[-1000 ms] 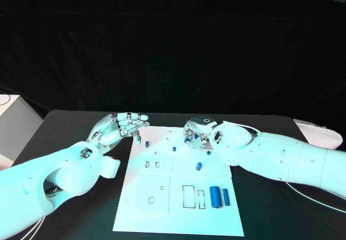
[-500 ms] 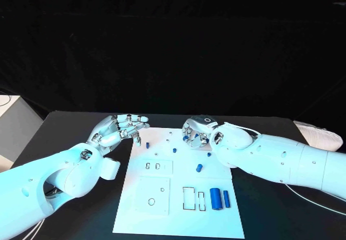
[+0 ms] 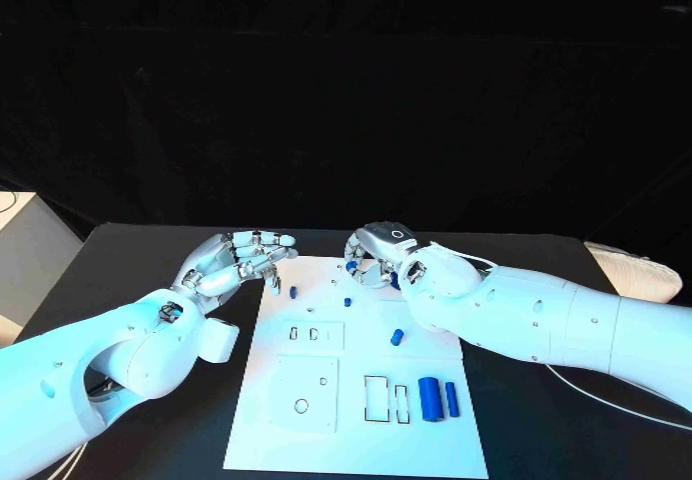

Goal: Assemble the parts on the task board

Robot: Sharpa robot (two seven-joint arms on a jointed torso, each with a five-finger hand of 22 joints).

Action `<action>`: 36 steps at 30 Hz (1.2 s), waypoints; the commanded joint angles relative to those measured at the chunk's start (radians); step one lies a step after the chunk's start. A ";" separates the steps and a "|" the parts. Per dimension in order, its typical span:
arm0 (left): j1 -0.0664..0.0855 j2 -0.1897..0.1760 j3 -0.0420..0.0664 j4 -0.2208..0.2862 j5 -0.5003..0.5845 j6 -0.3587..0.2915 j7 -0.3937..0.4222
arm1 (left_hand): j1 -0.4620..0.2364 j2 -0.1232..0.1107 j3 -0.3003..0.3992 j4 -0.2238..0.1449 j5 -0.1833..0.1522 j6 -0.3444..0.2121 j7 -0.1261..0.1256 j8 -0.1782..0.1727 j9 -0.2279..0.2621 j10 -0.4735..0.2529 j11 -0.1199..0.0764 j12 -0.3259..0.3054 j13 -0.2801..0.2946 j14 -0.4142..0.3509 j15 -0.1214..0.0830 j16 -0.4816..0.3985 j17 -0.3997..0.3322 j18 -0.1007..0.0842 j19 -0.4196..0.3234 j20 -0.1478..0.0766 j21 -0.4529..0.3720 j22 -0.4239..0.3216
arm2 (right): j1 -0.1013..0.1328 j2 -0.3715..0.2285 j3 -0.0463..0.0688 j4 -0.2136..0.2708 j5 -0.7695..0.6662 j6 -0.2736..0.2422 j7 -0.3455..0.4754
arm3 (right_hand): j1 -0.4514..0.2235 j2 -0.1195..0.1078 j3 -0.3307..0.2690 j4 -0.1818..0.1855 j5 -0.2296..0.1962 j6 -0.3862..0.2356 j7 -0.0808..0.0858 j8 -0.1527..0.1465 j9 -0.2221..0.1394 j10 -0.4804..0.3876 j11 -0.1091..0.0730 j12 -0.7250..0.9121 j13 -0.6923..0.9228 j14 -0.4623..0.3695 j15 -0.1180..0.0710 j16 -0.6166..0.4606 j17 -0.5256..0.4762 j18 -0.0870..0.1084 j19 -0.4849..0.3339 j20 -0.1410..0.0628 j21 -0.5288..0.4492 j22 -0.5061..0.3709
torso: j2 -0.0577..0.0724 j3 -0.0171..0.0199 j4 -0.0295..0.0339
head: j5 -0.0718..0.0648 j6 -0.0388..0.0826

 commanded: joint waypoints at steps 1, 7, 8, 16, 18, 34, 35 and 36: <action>0.000 0.003 0.001 0.002 -0.003 0.018 0.008 | -0.012 0.001 0.004 0.001 0.000 -0.007 0.005 0.002 0.002 -0.007 0.000 0.005 0.001 -0.002 0.004 0.005 0.001 0.014 -0.008 0.002 0.004 0.001 | -0.001 0.015 0.001 -0.013 -0.027 -0.045 -0.027 | 0.024 0.029 0.011 -0.015 -0.004 -0.001 -0.002 0.003 0.046 0.014 -0.009 -0.003 0.020 0.070 -0.003 0.006 0.104 -0.010 0.037 -0.004 -0.003 0.056 | 0.002 -0.0006 0.0029 | -0.002 0.001; 0.000 0.006 0.002 0.006 0.000 0.021 0.006 | -0.013 0.001 0.003 0.002 0.000 -0.007 0.006 0.002 0.002 -0.008 0.000 0.006 0.001 -0.003 0.004 0.006 0.001 0.014 -0.009 0.002 0.006 0.002 | -0.002 0.040 0.001 -0.034 -0.032 -0.044 -0.033 | 0.024 0.027 0.011 -0.016 -0.005 -0.002 -0.002 0.003 0.047 0.013 -0.009 -0.003 0.020 0.069 -0.004 0.005 0.102 -0.010 0.037 -0.004 -0.003 0.055 | 0.005 -0.0044 0.0088 | -0.004 -0.001; 0.000 0.006 0.002 0.006 0.000 0.021 0.006 | -0.013 0.001 0.003 0.002 0.000 -0.007 0.006 0.002 0.002 -0.008 0.000 0.006 0.001 -0.003 0.004 0.006 0.001 0.014 -0.009 0.002 0.006 0.002 | -0.002 0.044 0.001 -0.037 -0.033 -0.042 -0.033 | 0.024 0.027 0.011 -0.016 -0.005 -0.002 -0.002 0.003 0.047 0.013 -0.009 -0.003 0.020 0.069 -0.004 0.005 0.102 -0.010 0.037 -0.004 -0.003 0.055 | 0.005 -0.0050 0.0102 | -0.005 -0.002; 0.000 0.006 0.004 0.007 0.003 0.022 0.003 | -0.013 0.001 0.003 0.002 0.000 -0.007 0.006 0.002 0.002 -0.008 0.000 0.006 0.001 -0.003 0.004 0.006 0.001 0.014 -0.009 0.002 0.006 0.002 | -0.003 0.061 0.001 -0.059 -0.031 -0.014 -0.035 | 0.022 0.026 0.009 -0.016 -0.010 -0.005 -0.001 0.003 0.050 0.012 -0.008 -0.004 0.021 0.069 -0.003 0.005 0.103 -0.010 0.037 -0.003 -0.003 0.056 | 0.009 -0.0087 0.0173 | -0.007 -0.003; 0.000 0.006 0.004 0.007 0.004 0.022 0.003 | -0.013 0.001 0.003 0.002 0.000 -0.007 0.006 0.002 0.002 -0.008 0.000 0.006 0.001 -0.003 0.004 0.006 0.001 0.014 -0.009 0.002 0.006 0.002 | -0.003 0.063 0.001 -0.062 -0.031 -0.008 -0.036 | 0.022 0.026 0.009 -0.016 -0.010 -0.005 -0.001 0.003 0.050 0.012 -0.008 -0.004 0.021 0.069 -0.003 0.005 0.103 -0.010 0.037 -0.003 -0.003 0.056 | 0.010 -0.0101 0.0186 | -0.007 -0.004; 0.000 0.003 0.007 0.009 0.005 0.023 0.001 | -0.013 0.000 0.003 0.002 0.001 -0.008 0.006 0.003 0.002 -0.009 0.000 0.008 0.002 -0.003 0.004 0.007 0.001 0.014 -0.010 0.003 0.007 0.002 | -0.006 0.072 0.000 -0.080 -0.045 0.025 -0.047 | 0.018 0.024 0.007 -0.015 -0.018 -0.007 -0.001 0.003 0.053 0.012 -0.007 -0.005 0.022 0.069 -0.002 0.005 0.103 -0.010 0.038 -0.003 -0.002 0.057 | 0.011 -0.0116 0.0194 | 0.000 -0.009; 0.000 0.003 0.007 0.010 0.005 0.022 0.001 | -0.013 0.000 0.003 0.002 0.001 -0.008 0.006 0.003 0.002 -0.009 0.000 0.008 0.002 -0.003 0.004 0.007 0.001 0.014 -0.010 0.003 0.007 0.002 | -0.006 0.072 0.000 -0.080 -0.046 0.027 -0.048 | 0.018 0.024 0.007 -0.015 -0.021 -0.007 -0.001 0.004 0.054 0.012 -0.008 -0.005 0.023 0.070 -0.002 0.005 0.103 -0.010 0.038 -0.003 -0.002 0.058 | 0.012 -0.0117 0.0191 | -0.001 -0.009; 0.000 0.003 0.007 0.010 0.005 0.022 0.002 | -0.013 0.000 0.003 0.002 0.001 -0.008 0.006 0.003 0.002 -0.009 0.000 0.008 0.002 -0.003 0.004 0.007 0.001 0.014 -0.010 0.003 0.007 0.002 | -0.006 0.071 0.000 -0.079 -0.047 0.028 -0.050 | 0.018 0.024 0.007 -0.015 -0.023 -0.007 -0.002 0.004 0.055 0.012 -0.008 -0.005 0.023 0.070 -0.002 0.005 0.103 -0.010 0.038 -0.003 -0.002 0.057 | 0.012 -0.0118 0.0190 | -0.002 -0.009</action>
